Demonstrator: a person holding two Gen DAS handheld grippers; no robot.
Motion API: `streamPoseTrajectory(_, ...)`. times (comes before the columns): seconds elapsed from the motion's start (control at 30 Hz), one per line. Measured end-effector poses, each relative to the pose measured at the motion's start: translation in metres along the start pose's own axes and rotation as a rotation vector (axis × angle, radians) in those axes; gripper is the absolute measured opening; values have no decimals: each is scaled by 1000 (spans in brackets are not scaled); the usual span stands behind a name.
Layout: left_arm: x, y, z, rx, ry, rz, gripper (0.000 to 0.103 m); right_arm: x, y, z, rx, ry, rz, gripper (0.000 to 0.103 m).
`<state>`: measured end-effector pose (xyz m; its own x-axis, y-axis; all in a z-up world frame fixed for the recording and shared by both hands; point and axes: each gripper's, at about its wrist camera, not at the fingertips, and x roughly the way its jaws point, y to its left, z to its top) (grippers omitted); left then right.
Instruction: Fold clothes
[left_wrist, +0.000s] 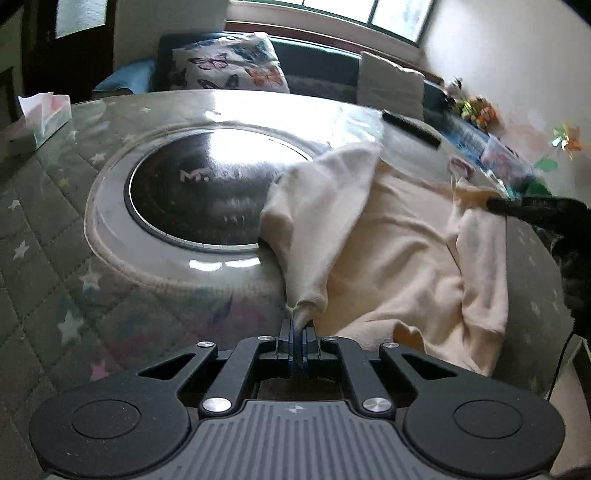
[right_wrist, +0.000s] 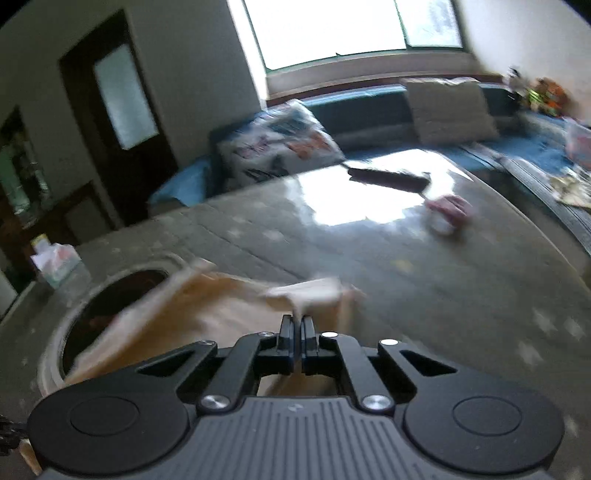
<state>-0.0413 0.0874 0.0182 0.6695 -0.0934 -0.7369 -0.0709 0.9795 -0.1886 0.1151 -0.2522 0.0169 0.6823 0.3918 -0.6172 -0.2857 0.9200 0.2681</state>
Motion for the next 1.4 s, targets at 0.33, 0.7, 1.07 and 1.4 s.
streamPoseTrajectory(0.33,11,-19,37,105,-89,29,63,-10,-7,-24,107,1,23,34)
streamPoseTrajectory(0.7,96,-22,78,169,-29,70,48,22,20,-30,-22,37,-31,36)
streamPoseTrajectory(1.07,88,12,67,111,-56,134,9,64,49,-11,-93,47,46,36)
streamPoseTrajectory(1.4,48,73,51,-16,-66,255,9,101,118,0,-239,79,159,36)
